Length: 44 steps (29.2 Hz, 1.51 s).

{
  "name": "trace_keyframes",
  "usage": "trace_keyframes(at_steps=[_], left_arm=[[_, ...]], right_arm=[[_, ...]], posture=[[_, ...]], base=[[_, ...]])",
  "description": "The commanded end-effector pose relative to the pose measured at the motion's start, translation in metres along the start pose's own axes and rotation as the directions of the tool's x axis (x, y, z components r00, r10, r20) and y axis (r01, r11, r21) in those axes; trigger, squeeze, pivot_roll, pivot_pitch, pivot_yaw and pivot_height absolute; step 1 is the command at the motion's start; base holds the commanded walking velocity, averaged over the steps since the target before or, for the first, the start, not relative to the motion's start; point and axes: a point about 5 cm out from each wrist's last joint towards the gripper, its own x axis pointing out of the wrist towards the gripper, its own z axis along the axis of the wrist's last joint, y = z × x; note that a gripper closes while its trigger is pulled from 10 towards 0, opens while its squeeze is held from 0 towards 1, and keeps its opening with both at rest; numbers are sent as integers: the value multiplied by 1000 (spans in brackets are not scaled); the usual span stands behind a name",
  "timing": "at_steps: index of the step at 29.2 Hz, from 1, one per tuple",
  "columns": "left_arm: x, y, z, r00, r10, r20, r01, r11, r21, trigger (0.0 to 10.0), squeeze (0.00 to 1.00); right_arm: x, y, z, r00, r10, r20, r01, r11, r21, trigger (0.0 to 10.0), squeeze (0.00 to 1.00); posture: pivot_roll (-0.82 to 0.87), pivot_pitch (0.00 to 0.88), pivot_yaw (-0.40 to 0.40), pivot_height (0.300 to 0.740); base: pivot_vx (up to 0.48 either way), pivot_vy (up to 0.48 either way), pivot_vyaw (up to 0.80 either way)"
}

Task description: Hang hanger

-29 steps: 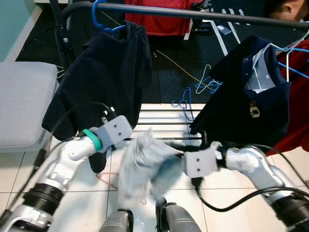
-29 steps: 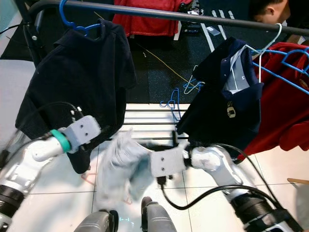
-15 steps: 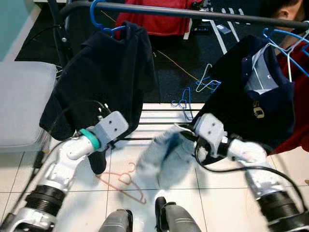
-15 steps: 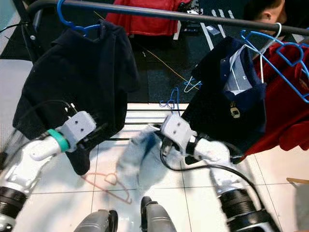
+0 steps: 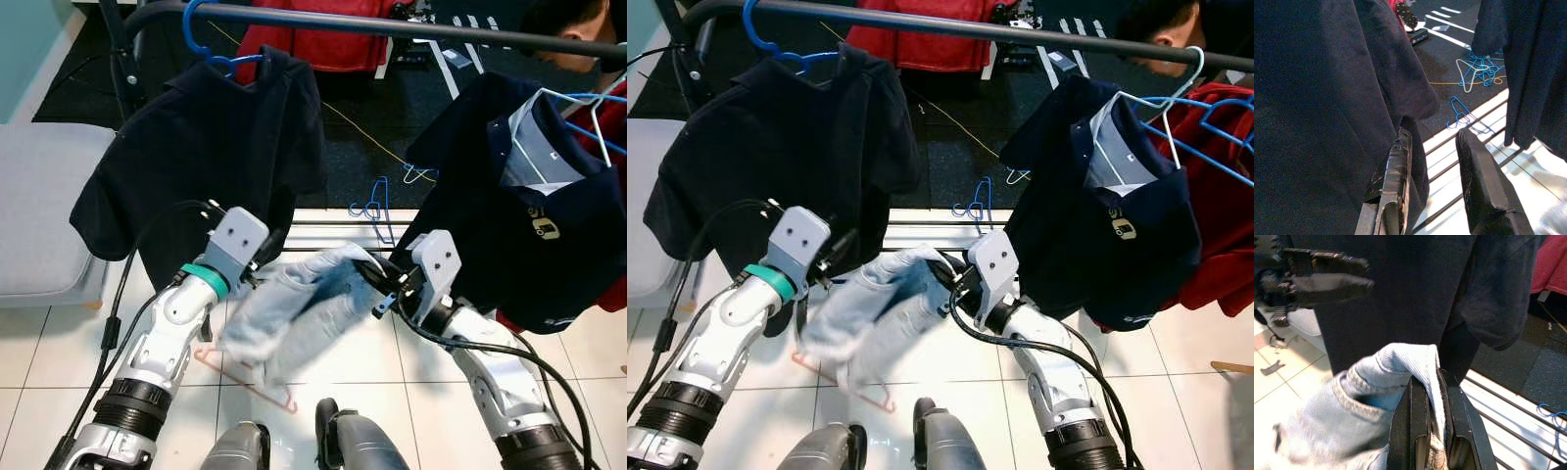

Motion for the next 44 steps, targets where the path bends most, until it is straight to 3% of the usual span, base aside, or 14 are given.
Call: trace_keyframes(at_steps=[1, 12, 23, 27, 31, 35, 40, 44], left_arm=[[-1, -1, -8, 999, 24, -41, -25, 999, -20, 10000, 0], [-3, -6, -10, 997, 51, -57, -53, 998, -33, 10000, 0], [-4, -23, -6, 999, 22, -48, -27, 995, -101, 10000, 0], [-4, -22, -4, 1000, -8, -25, 7, 999, -37, 10000, 0], [-5, -12, -4, 1000, -14, -19, 14, 1000, -8, 10000, 0], [-5, -7, -2, 1000, 7, -20, -8, 999, -39, 10000, 0], [-2, -13, 9, 999, -29, 17, 31, 990, -141, 10000, 0], [1, -17, 9, 998, -51, 25, 54, 991, -126, 10000, 0]], right_arm=[[-4, -1, 1, 999, -32, 7, 32, 999, -7, 10000, 0], [0, 6, 8, 1000, -4, 5, 4, 1000, -9, 10000, 0], [5, 13, 11, 1000, 2, 13, -2, 999, -32, 10000, 0], [5, 13, 9, 1000, 13, -2, -13, 998, -55, 10000, 0], [5, 12, 8, 1000, 14, -9, -14, 998, -67, 10000, 0], [7, 12, 9, 1000, 3, 2, -3, 998, -67, 10000, 0], [16, 17, 18, 998, -24, 60, 28, 997, -69, 10000, 0], [20, 17, 20, 996, -51, 79, 57, 996, -70, 10000, 0]], posture=[[-101, 132, 6, 740], [-92, 130, 0, 740], [-92, 120, -1, 740], [-90, 105, -2, 740], [-83, 100, 0, 740], [-79, 98, 0, 740], [-55, 98, -5, 740], [-45, 93, -14, 740]], base=[[0, 0, 0], [0, 0, 0], [0, 0, 0], [0, 0, 0], [0, 0, 0], [0, 0, 0], [0, 0, 0], [0, 0, 0]])
